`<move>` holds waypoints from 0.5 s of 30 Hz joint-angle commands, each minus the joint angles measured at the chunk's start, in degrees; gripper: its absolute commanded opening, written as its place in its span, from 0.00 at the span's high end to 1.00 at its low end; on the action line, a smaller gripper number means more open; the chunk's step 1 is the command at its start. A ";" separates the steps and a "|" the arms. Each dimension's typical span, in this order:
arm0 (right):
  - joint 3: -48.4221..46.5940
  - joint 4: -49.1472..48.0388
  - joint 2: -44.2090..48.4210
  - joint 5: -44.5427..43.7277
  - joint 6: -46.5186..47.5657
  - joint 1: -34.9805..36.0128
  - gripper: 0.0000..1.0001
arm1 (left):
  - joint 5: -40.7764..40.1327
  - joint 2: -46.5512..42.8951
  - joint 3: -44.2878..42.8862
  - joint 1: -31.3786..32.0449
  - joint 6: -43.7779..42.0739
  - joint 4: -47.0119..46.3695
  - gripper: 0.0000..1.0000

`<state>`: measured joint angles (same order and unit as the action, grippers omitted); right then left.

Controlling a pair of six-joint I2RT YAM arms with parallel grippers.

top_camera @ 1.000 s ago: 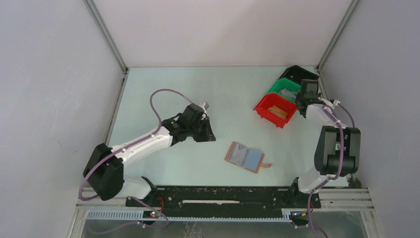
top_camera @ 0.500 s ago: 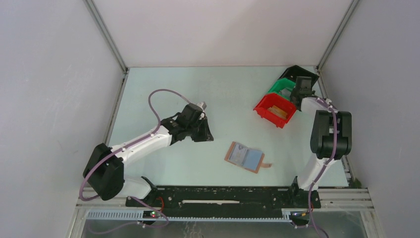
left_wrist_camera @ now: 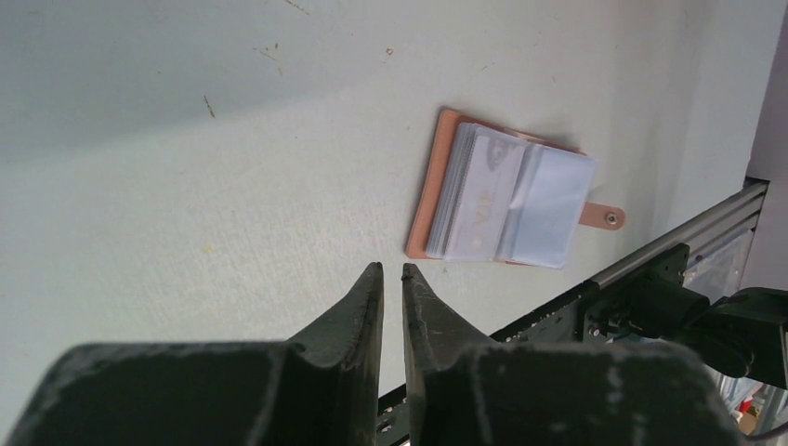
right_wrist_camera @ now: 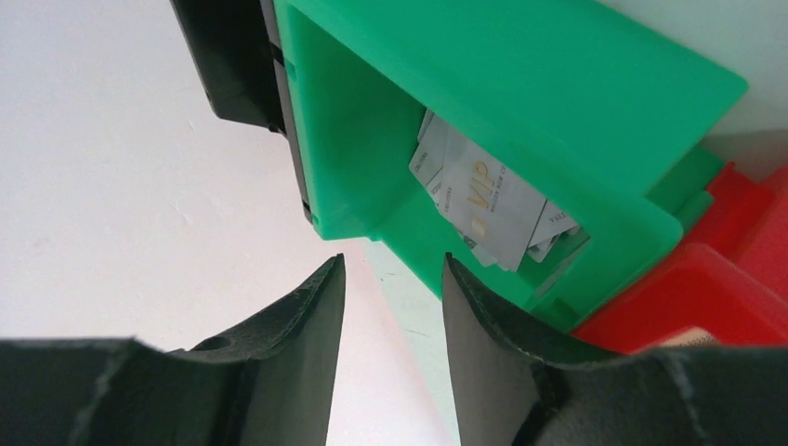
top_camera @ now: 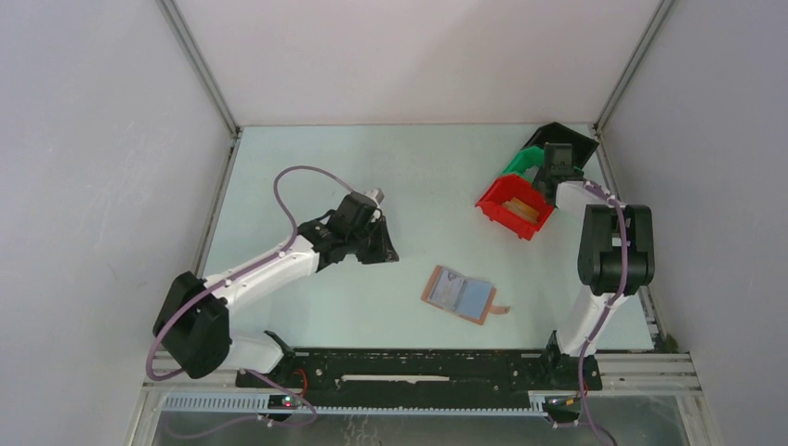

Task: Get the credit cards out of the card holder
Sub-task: Place the credit card in the storage box, then reset both arms

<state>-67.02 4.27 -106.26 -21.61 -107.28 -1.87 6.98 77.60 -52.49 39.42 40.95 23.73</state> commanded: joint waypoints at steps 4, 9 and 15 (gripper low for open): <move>0.30 2.31 9.78 -1.09 1.20 0.24 0.47 | -0.33 -3.52 0.99 -0.53 -0.69 -1.05 0.82; 2.29 3.02 17.31 2.03 5.67 0.14 0.34 | -0.99 -6.43 1.62 -0.49 -1.23 -0.75 0.82; 5.16 -0.18 26.58 10.88 22.34 -0.28 0.23 | -3.34 -12.26 -0.31 -3.37 -6.77 2.16 0.81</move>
<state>-63.07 6.09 -84.71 -16.78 -98.43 -1.89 6.09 70.98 -52.03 38.61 39.16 24.60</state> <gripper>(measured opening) 0.748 0.181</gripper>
